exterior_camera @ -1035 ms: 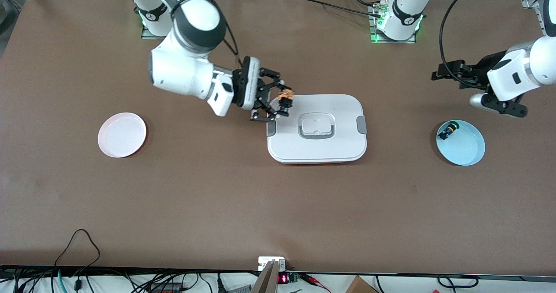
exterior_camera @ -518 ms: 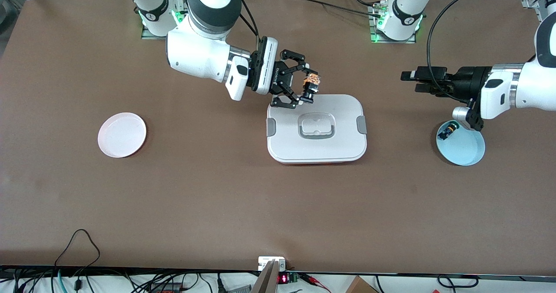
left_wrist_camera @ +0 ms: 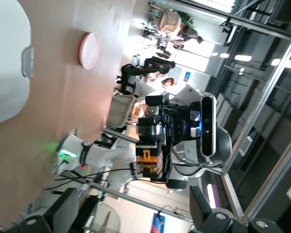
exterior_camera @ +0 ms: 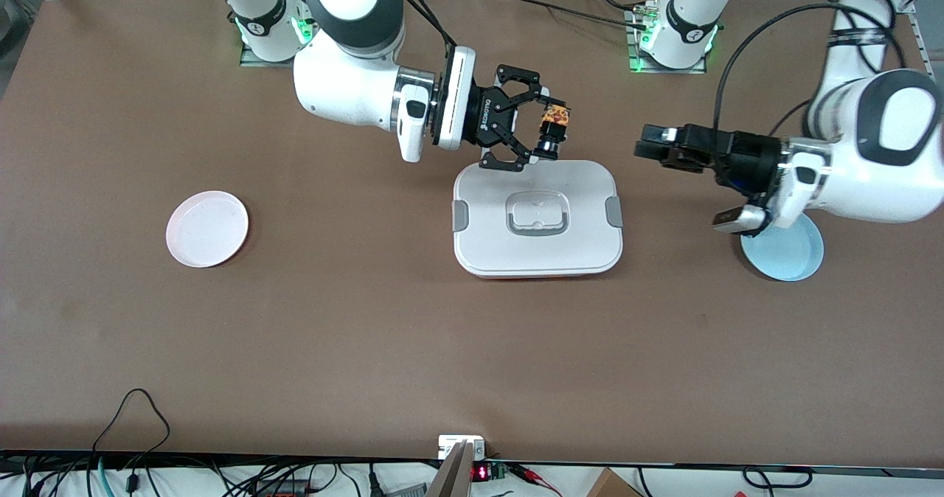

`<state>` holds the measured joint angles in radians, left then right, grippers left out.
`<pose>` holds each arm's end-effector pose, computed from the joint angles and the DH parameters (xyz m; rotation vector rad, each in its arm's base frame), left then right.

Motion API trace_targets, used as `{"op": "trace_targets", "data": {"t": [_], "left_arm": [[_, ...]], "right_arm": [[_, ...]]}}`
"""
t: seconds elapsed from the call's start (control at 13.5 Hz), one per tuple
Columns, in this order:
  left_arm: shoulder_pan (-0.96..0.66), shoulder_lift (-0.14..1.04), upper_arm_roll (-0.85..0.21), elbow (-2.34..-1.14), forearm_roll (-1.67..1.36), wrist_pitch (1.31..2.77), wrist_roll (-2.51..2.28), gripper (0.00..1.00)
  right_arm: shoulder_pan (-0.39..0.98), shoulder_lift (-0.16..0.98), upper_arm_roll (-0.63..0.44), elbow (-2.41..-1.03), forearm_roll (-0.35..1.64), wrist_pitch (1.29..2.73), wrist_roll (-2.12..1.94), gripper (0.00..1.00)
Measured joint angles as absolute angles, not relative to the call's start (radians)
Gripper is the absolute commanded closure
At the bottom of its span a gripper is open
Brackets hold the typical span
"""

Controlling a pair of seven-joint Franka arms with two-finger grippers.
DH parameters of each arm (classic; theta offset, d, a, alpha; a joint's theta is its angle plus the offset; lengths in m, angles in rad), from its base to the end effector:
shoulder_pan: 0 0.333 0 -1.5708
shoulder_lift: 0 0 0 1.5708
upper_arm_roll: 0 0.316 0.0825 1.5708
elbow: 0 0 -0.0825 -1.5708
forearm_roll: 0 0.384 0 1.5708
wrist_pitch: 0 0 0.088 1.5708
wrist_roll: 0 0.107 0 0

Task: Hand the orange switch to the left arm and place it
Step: 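Hold the switch above the box while the left gripper reaches toward it, then close the left gripper on the orange switch beside the right gripper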

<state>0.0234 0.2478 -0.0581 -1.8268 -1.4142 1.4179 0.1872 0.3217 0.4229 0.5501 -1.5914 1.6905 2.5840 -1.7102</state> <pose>0.5823 -0.1352 0.4575 1.6349 0.0730 -0.4418 0.5095 0.4873 0.4690 -1.5541 -0.9443 -0.9809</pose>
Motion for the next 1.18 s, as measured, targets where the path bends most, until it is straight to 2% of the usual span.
{"op": "trace_targets", "data": {"t": [0.22, 0.67, 0.96, 1.11, 1.18], "left_arm": [[0.021, 0.227, -0.103, -1.922, -1.513, 1.469, 0.198, 0.0], [0.02, 0.208, -0.178, -1.946, -1.537, 1.579, 0.199, 0.01], [0.012, 0.206, -0.209, -1.946, -1.537, 1.611, 0.199, 0.16], [0.012, 0.205, -0.214, -1.944, -1.541, 1.615, 0.2, 0.18], [0.012, 0.205, -0.213, -1.942, -1.543, 1.617, 0.2, 0.22]], "right_arm": [[0.328, 0.459, 0.55, -1.586, 1.826, 2.58, -1.874, 0.9], [0.337, 0.475, 0.55, -1.558, 1.857, 2.577, -1.907, 0.9], [0.338, 0.477, 0.549, -1.557, 1.857, 2.577, -1.907, 0.9], [0.338, 0.477, 0.549, -1.557, 1.857, 2.577, -1.907, 0.9], [0.338, 0.477, 0.549, -1.557, 1.857, 2.577, -1.907, 0.9]]}}
